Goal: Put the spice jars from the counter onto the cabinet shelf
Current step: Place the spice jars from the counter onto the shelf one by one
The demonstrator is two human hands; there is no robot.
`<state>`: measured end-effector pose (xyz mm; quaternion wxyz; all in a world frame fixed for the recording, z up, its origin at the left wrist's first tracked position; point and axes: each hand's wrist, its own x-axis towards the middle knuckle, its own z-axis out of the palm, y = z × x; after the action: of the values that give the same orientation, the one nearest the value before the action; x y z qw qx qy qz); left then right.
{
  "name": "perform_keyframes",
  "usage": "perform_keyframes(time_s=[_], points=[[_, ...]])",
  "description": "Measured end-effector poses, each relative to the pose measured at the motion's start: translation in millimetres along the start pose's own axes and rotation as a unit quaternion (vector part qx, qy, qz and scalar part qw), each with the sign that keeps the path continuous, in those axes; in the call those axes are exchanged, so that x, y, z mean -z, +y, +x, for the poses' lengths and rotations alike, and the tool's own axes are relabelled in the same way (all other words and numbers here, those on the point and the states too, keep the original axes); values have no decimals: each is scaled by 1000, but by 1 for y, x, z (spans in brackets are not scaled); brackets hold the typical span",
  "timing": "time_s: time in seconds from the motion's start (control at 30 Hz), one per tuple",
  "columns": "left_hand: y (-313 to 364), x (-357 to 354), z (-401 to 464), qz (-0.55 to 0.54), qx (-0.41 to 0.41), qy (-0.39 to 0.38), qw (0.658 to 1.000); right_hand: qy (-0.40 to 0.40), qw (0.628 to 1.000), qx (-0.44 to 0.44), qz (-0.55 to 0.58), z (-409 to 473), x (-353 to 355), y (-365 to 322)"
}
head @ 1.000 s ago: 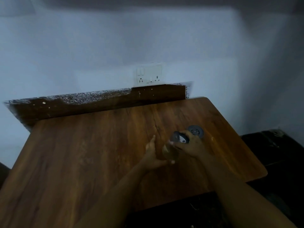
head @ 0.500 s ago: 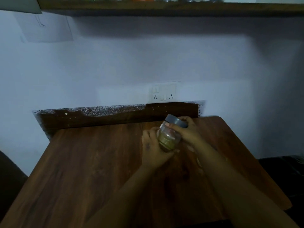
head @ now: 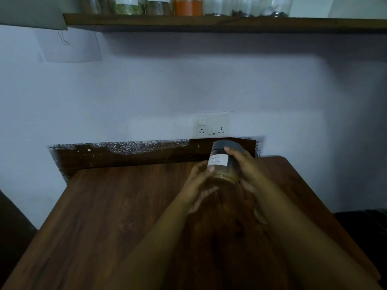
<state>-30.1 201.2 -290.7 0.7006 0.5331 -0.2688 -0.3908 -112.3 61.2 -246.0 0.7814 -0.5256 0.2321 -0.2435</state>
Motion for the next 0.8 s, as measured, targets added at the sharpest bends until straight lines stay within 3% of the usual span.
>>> perform_keyframes(time_s=[0.13,0.33,0.5,0.63,0.73,0.8], points=[[8,-7,0,60,-39,-22,997,-57,998,0,-23,1,3,-2],[26,-20,6,183,-130,55,973,-53,998,12,-24,6,2,-4],[32,-20,12,200,-137,44,969,-46,998,19,-26,8,1,-13],[38,-16,18,208,-121,-20,970,-40,998,35,-27,9,7,-22],[41,-17,26,187,-135,-5,973,-53,997,24,-46,5,13,-30],[42,-22,32,174,-145,18,974,-62,991,31,-118,1,17,-33]])
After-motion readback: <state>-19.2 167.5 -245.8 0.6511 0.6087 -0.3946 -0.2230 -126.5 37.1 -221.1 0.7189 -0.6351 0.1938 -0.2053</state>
